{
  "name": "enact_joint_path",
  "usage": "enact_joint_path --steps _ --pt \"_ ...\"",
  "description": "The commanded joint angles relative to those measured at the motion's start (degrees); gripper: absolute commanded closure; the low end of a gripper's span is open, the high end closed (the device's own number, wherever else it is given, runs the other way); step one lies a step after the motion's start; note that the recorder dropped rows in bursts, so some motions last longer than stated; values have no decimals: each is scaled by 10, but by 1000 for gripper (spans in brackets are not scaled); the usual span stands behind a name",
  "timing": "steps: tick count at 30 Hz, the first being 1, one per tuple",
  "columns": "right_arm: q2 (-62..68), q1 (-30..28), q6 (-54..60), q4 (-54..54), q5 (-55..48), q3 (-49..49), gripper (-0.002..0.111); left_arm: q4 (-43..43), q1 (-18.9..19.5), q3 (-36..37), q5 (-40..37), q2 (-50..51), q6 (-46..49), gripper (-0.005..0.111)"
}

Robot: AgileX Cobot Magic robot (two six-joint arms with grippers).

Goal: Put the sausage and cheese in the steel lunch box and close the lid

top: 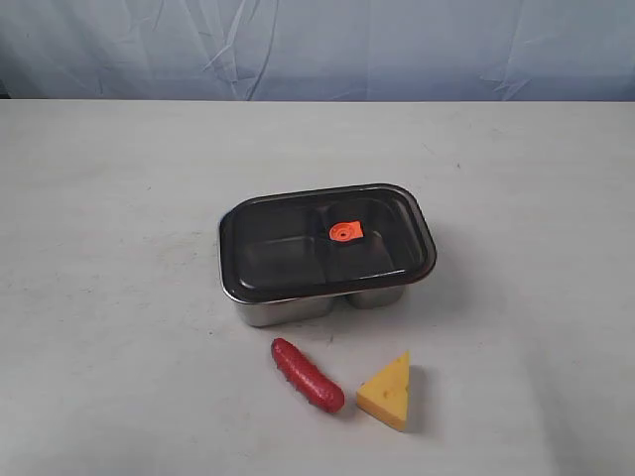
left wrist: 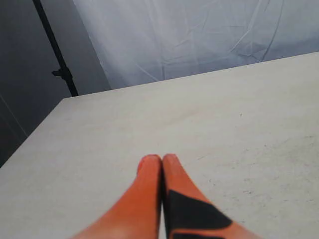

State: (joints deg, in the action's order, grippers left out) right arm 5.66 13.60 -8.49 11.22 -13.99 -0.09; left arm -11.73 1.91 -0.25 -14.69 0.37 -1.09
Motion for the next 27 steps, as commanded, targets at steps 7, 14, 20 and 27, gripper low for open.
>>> enact_joint_path --steps 7,14,20,27 --pt "-2 -3 4 -6 7 1 109 1 3 3 9 -4 0 107" --pt "-2 -3 -6 26 62 1 109 1 3 3 9 -4 0 107" --pt "-2 -3 -80 337 109 1 109 1 3 3 9 -4 0 107" --pt "-2 11 35 447 -45 -75 109 1 3 3 9 -4 0 107"
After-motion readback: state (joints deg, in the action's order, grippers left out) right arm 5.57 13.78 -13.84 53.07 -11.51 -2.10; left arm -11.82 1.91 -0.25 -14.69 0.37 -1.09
